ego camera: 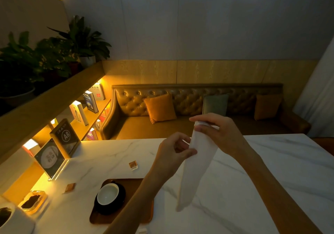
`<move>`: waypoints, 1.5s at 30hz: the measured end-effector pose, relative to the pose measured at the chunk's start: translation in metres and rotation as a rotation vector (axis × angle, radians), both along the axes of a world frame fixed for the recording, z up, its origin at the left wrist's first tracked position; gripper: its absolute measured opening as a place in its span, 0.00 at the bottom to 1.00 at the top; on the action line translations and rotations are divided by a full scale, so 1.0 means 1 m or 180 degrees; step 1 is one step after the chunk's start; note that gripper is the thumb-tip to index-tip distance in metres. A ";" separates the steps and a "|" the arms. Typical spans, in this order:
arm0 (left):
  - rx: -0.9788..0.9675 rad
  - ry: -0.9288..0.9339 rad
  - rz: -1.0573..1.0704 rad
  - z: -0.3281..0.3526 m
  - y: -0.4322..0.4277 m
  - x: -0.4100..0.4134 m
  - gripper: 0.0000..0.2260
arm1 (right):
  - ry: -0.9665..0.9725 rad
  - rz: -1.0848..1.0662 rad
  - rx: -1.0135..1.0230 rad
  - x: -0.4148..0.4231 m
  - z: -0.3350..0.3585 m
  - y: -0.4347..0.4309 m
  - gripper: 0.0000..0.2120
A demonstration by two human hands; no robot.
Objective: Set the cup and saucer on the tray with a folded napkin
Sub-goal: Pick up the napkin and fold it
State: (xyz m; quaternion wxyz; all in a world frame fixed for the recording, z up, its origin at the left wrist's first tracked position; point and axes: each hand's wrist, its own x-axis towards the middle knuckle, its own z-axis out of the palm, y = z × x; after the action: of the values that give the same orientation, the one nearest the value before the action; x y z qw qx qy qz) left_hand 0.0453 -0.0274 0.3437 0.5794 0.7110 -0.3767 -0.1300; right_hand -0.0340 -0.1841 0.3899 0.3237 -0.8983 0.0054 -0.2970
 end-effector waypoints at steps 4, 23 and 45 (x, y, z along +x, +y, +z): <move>-0.0095 0.0035 -0.0029 -0.001 0.000 0.002 0.12 | -0.0027 0.0097 -0.0065 0.000 0.004 0.001 0.13; 0.0833 -0.0235 -0.0241 -0.038 -0.001 0.014 0.11 | 0.0006 -0.0008 -0.0266 -0.001 0.016 -0.015 0.13; 0.0411 0.0242 -0.0381 -0.051 0.018 0.062 0.02 | -0.0657 -0.1042 0.0332 -0.040 -0.002 -0.064 0.14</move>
State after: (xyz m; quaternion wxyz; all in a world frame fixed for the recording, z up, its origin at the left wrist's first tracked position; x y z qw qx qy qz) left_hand 0.1068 -0.0091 0.2929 0.5374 0.7176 -0.3871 -0.2152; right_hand -0.0742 -0.2479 0.3879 0.3159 -0.8323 0.1335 -0.4355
